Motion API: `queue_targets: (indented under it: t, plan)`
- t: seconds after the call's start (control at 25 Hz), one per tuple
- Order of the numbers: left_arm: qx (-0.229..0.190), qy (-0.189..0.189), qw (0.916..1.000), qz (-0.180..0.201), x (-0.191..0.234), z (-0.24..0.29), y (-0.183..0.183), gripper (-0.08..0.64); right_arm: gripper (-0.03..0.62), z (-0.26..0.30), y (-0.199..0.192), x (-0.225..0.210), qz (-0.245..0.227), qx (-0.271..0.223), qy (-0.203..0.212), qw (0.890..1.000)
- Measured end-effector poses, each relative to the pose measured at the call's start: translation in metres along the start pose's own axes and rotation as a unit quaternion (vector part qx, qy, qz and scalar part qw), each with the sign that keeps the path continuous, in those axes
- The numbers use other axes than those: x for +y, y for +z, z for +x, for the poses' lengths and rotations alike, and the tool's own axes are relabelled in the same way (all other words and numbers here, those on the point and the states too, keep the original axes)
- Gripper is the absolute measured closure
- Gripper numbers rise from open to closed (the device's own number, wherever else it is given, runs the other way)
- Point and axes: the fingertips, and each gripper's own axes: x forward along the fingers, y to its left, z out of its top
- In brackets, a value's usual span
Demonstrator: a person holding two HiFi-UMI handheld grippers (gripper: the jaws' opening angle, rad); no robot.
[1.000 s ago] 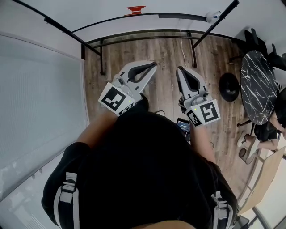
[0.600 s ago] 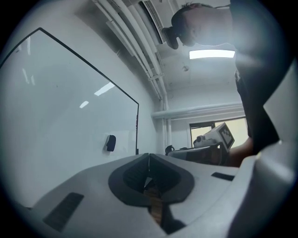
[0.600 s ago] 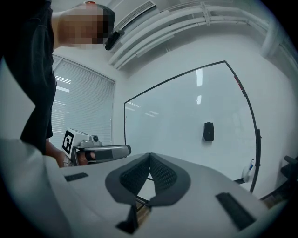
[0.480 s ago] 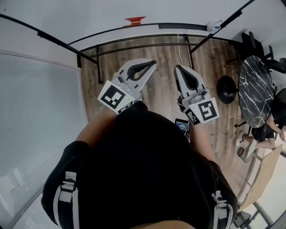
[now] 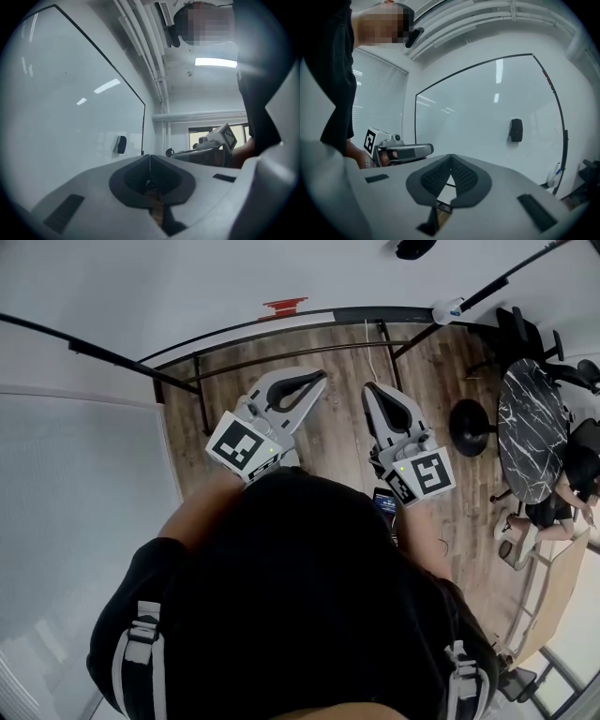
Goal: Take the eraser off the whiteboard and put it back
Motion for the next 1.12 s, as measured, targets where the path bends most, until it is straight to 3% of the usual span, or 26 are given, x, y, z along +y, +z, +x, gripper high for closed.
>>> queue_targets:
  t: [0.52,1.12]
  plan:
    - [0.004,-0.005,0.9999,-0.010,0.053,0.013,-0.003,0.554,0.590,0.044,-0.002,-0.019,0.020,0.009,-0.014,1.000]
    - [0.013,0.046,0.9987,0.016,0.101,0.098,0.009,0.554,0.589,0.093,0.016,-0.125,0.019,-0.009,0.025,0.999]
